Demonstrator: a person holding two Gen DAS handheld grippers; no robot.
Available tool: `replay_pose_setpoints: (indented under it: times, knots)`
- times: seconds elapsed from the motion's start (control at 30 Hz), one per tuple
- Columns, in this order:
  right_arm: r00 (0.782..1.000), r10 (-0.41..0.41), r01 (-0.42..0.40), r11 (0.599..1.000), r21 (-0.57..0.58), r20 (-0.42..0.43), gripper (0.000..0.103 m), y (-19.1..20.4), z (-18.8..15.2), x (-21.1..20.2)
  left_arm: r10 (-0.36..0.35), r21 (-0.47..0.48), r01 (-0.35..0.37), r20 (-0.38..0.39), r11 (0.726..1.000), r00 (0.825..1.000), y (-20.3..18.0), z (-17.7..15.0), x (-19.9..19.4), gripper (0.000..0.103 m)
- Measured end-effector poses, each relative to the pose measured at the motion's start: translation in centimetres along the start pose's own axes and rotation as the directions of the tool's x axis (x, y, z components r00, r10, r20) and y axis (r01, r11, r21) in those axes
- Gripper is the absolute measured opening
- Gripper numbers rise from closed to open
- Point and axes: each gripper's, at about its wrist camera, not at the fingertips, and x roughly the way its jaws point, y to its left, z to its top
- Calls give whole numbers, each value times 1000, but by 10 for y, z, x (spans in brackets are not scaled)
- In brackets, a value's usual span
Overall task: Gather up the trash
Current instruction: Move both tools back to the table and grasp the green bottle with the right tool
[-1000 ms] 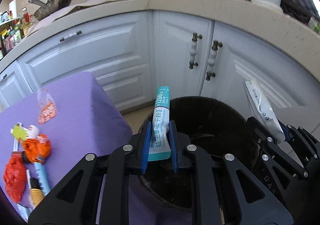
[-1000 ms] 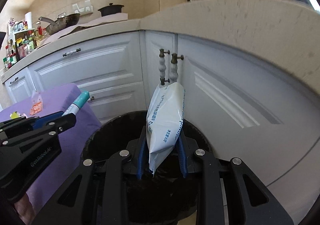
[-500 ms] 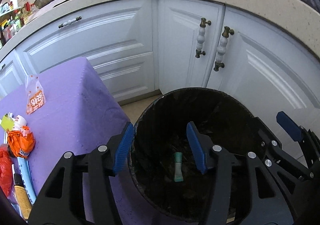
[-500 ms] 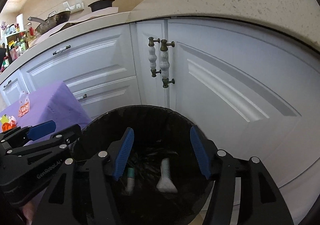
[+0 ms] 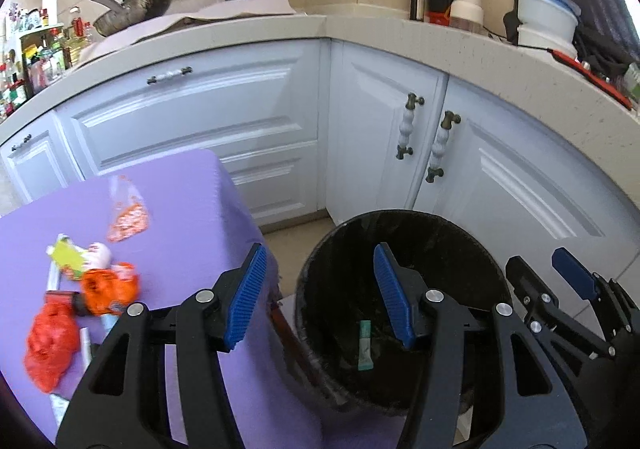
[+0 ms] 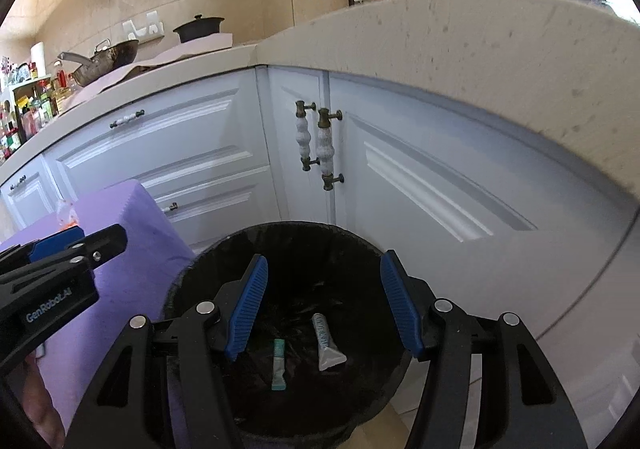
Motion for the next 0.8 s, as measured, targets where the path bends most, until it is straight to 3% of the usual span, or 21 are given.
replay_pose_setpoints:
  times: [0.37,0.8]
  knots:
    - [996,87,-87,996,-15,25,58,48,-9,-44,96,-34,-95,25,995,995,70,-30,-71,56]
    - [971,239,-239,965,-110,-13,58,126,-43,-83,253,-147,-251,-5,957,967,166,-85,-136,56]
